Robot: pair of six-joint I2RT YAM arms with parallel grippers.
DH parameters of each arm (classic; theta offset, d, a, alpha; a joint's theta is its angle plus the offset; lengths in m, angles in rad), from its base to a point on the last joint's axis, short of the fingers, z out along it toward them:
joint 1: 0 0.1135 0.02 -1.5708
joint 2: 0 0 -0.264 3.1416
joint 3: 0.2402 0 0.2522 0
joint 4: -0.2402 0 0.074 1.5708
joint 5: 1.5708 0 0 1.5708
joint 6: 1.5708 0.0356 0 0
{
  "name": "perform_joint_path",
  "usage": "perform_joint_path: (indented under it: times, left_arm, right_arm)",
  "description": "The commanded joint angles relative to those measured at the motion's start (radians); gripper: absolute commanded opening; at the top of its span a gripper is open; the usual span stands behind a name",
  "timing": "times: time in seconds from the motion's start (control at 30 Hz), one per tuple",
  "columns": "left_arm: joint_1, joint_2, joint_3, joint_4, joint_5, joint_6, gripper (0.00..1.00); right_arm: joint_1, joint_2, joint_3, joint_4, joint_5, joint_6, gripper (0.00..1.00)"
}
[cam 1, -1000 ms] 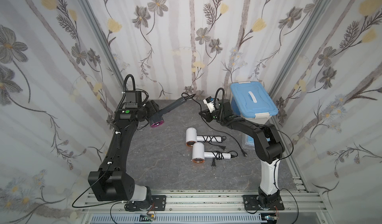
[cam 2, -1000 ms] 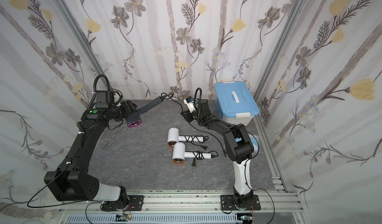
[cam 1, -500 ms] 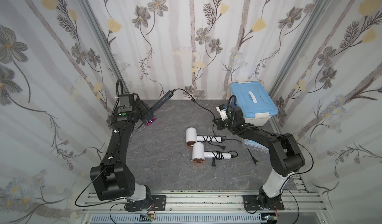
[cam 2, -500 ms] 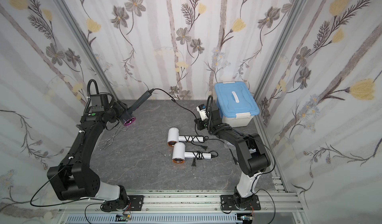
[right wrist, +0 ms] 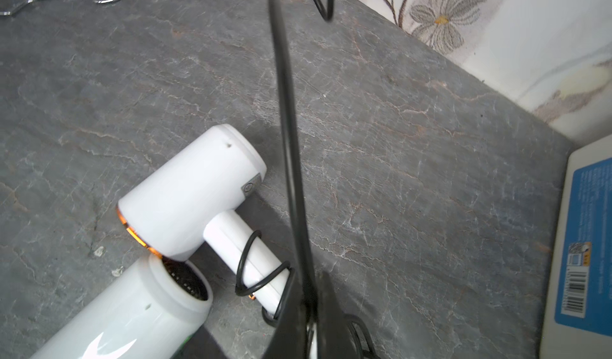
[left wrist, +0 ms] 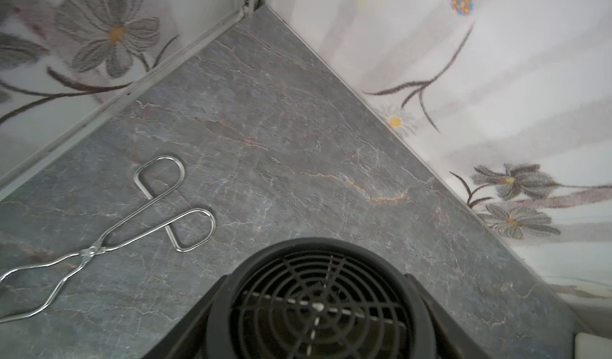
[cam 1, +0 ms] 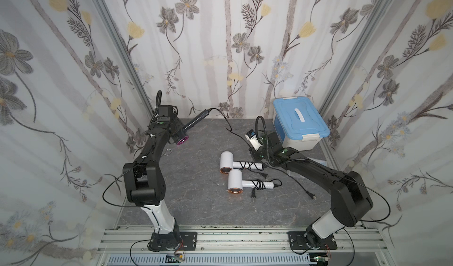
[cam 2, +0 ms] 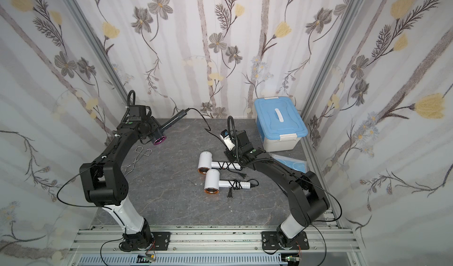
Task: Wrap the cord around the hair dryer
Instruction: Wrap the power cord around the hair dryer.
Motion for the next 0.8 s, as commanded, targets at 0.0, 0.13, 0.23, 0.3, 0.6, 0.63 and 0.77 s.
perform_joint_path:
  times: [0.0, 0.13, 0.23, 0.3, 0.6, 0.63, 0.77]
  left_arm:
    - [-0.045, 0.049, 0.063, -0.043, -0.058, 0.102, 0.0]
    - [-0.14, 0.105, 0.13, -0.104, -0.079, 0.238, 0.0]
    - [-0.214, 0.134, 0.164, -0.138, -0.057, 0.355, 0.0]
    - [-0.252, 0.145, 0.18, -0.161, -0.019, 0.422, 0.0]
    - [-0.288, 0.093, 0.135, -0.194, 0.287, 0.565, 0.0]
    - [-0.288, 0.08, 0.121, -0.185, 0.348, 0.572, 0.0]
    - [-0.287, 0.009, 0.043, -0.084, 0.581, 0.551, 0.0]
  right_arm:
    - [0.054, -0.032, 0.032, -0.078, 0.15, -0.147, 0.0]
    - [0.078, -0.07, 0.061, -0.077, 0.207, -0.251, 0.0]
    - [0.072, -0.073, 0.091, -0.051, 0.244, -0.325, 0.0]
    - [0.062, -0.061, 0.125, -0.048, 0.246, -0.367, 0.0]
    - [-0.054, -0.005, 0.252, -0.033, 0.196, -0.42, 0.0]
    - [-0.071, 0.007, 0.258, -0.027, 0.175, -0.416, 0.0]
    - [-0.133, 0.048, 0.273, 0.002, 0.04, -0.382, 0.0]
